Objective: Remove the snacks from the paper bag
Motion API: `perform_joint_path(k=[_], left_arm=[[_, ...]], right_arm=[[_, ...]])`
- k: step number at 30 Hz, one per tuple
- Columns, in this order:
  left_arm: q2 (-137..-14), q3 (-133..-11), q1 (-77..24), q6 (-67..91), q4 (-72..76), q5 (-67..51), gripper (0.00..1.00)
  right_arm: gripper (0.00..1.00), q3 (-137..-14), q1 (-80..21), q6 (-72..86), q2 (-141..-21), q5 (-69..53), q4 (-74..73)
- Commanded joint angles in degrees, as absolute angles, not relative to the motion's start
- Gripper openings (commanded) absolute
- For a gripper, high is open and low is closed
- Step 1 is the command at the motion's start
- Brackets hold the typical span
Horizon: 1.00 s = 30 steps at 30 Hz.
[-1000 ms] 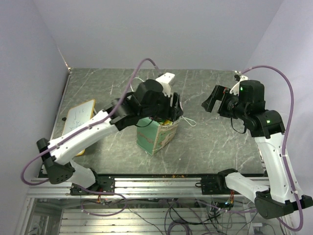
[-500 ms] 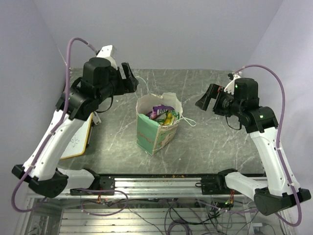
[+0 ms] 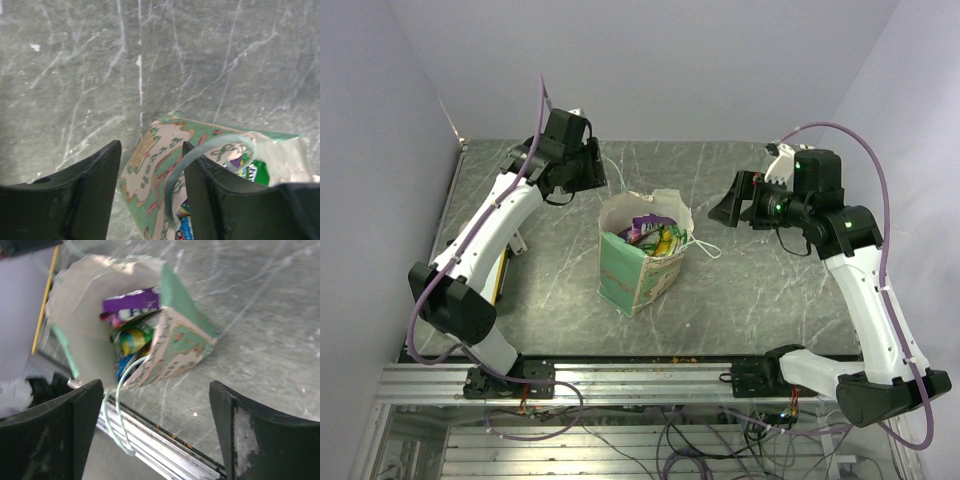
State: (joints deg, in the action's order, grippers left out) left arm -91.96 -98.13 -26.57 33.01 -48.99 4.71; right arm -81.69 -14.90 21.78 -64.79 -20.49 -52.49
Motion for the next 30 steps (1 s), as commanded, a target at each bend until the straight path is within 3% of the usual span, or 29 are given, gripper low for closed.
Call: perform_joint_path(k=[1,5,9,12,15,17,22,30], left_arm=[[-93.11,-98.20,-25.84,36.46,-40.67,-3.49,0.58],[-94.75,-98.06,-25.84,38.69,-37.24,-7.71,0.53],[-95.85,-98.65,-25.84,38.63,-35.70,-10.45,0.51],[-97.52,-100.88,-25.84,38.35,-36.47,-11.94,0.45],[-97.38,-101.80,-25.84,38.19,-36.41,-12.09,0.39],[-96.57,-101.59,-25.84,38.44,-35.76,-11.80,0.32],[-95.59,-102.86,-25.80,38.85,-34.41,-11.31,0.08],[-95.33,-109.34,-25.31,37.81,-35.08,-9.65,0.07]], right_arm=[[0.81,-82.70,-15.82,13.43,-65.83,-38.05,-50.78],[0.74,-80.57,-18.42,10.81,-64.94,-43.58,-49.35],[0.64,-80.65,-21.65,6.97,-65.75,-39.48,-52.55],[0.53,-81.39,-23.77,5.94,-66.88,-37.65,-54.22],[0.49,-81.49,-24.70,6.06,-67.40,-38.52,-54.80],[0.42,-81.56,-25.10,5.98,-67.39,-38.81,-55.38],[0.37,-80.88,-25.24,5.93,-66.19,-37.87,-56.24],[0.07,-80.88,-25.36,6.42,-67.18,-40.69,-53.98]])
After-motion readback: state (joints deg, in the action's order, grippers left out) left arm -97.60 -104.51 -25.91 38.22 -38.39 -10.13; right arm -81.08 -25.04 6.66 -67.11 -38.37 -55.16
